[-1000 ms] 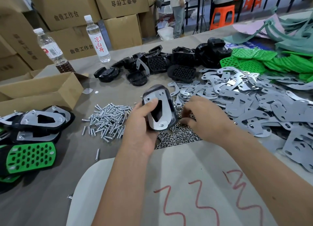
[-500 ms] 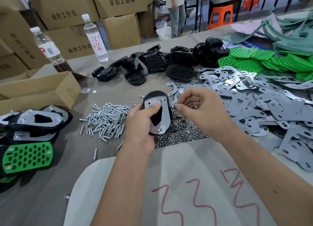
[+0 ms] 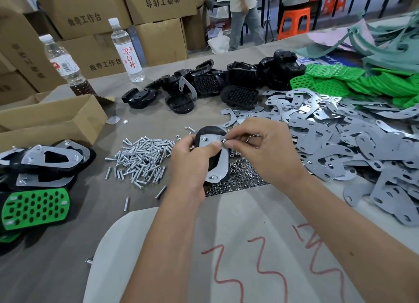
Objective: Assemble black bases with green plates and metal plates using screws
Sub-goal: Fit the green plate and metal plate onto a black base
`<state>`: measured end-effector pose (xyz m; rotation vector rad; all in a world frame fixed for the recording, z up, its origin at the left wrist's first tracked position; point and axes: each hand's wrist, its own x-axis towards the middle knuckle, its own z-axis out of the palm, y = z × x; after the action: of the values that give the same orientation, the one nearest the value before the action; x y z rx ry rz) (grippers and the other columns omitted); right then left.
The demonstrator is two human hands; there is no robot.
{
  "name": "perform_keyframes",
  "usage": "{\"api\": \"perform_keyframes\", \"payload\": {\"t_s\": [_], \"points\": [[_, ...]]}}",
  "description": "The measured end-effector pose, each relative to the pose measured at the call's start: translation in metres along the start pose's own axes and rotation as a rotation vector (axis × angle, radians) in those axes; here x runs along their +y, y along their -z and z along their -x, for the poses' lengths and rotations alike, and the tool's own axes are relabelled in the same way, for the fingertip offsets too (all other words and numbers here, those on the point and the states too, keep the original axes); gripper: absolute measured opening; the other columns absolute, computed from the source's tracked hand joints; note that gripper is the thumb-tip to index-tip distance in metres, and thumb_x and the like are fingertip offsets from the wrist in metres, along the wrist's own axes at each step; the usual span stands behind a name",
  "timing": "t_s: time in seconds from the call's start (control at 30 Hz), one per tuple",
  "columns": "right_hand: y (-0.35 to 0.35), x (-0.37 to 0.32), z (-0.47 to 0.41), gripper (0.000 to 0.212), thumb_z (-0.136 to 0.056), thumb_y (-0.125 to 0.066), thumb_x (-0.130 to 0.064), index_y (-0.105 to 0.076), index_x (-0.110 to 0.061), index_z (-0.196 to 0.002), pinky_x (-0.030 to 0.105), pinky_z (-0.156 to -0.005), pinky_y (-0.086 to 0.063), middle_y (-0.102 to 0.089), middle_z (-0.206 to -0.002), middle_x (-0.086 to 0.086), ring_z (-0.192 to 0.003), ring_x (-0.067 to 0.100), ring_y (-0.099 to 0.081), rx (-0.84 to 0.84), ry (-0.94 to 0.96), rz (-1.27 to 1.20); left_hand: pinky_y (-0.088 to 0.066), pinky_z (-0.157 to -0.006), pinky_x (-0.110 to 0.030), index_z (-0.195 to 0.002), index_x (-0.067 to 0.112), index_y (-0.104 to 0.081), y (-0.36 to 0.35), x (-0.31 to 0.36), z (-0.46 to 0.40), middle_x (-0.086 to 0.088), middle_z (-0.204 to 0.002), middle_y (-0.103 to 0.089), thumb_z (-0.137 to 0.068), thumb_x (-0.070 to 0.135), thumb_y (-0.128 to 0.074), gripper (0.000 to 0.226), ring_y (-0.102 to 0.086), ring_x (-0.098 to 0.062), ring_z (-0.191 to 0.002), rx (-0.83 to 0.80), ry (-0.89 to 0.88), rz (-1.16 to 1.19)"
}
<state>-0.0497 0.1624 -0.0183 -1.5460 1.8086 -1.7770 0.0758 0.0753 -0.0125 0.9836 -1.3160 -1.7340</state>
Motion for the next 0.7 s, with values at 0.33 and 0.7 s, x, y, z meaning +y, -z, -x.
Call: {"api": "perform_keyframes", "payload": {"t_s": [0.33,0.7], "points": [[0.007,0.001,-0.002,0.01,-0.085,-0.08,0.002,-0.081,-0.007,-0.089,0.046,-0.067,-0.056,-0.069,-0.085,0.007,-0.078,0.022,-0.067,-0.086,0.12,0.113,-0.056,-0.062,-0.032,-0.095,0.01,-0.074,0.0,0.0,0.005,-0.007,-0.081,-0.076,-0.085,-0.002,-0.074,0.015,-0.07,-0.021,-0.07,-0.018,-0.015,-0.017],[0.013,0.004,-0.005,0.009,-0.083,-0.084,-0.001,-0.083,-0.009,-0.086,0.036,-0.061,-0.052,-0.068,-0.08,0.002,-0.073,0.016,-0.065,-0.12,0.127,0.122,-0.055,-0.057,-0.028,-0.094,0.012,-0.074,0.005,0.004,0.008,-0.004,-0.08,-0.077,-0.087,0.003,-0.075,0.011,-0.07,-0.018,-0.066,-0.094,0.015,-0.079]]}}
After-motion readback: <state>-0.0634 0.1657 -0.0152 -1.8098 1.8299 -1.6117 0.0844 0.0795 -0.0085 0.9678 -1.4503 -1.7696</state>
